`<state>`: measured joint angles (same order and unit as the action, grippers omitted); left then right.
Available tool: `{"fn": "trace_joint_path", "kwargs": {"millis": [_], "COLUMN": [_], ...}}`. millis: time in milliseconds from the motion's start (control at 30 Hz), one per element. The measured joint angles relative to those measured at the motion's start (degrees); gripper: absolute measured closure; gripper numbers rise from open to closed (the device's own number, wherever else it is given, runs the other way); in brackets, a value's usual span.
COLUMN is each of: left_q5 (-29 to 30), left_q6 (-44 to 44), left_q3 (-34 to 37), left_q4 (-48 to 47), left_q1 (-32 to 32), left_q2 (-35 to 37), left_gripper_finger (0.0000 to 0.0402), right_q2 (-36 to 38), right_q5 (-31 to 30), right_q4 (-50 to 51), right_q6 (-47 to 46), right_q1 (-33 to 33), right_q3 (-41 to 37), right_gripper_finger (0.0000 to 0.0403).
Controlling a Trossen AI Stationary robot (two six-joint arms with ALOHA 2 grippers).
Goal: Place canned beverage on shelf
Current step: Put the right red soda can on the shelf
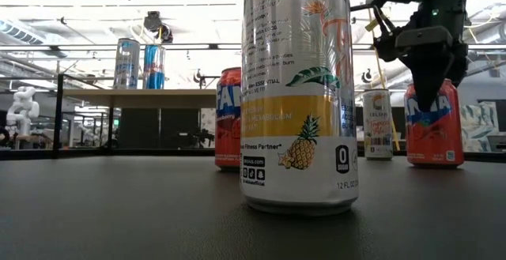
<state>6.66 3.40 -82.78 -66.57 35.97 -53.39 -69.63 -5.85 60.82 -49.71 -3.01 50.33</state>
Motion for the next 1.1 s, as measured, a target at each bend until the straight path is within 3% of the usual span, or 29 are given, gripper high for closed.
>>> {"fn": "trace_joint_path", "kwargs": {"millis": [200,433,600,800,1100], "left_q5": [0.0,0.0,0.0,0.0,-0.3], "left_q6": [0.0,0.0,0.0,0.0,0.0], "left_q3": [0.0,0.0,0.0,0.0,0.0], "left_q4": [0.0,0.0,0.0,0.0,0.0], "left_q1": [0.0,0.0,0.0,0.0,0.0], "left_q2": [0.0,0.0,0.0,0.0,-0.1], "left_gripper_finger": [0.0401,0.0401,0.0401,0.0401,0.0401], "right_q2": [0.0,0.0,-0.2,-0.4,-7.5], "right_q5": [1.2,2.8,8.8,6.9,-3.7], "right_q4": [-0.1,-0.3,1.9,5.1,11.9], "right_q6": [0.0,0.1,1.0,4.7,17.2], "right_q1": [0.0,0.0,1.0,2.8,8.6], "right_q3": [0.1,0.1,2.9,13.6,36.5], "right_gripper_finger": [0.0139,0.0139,0.0139,0.0139,0.0139]}}
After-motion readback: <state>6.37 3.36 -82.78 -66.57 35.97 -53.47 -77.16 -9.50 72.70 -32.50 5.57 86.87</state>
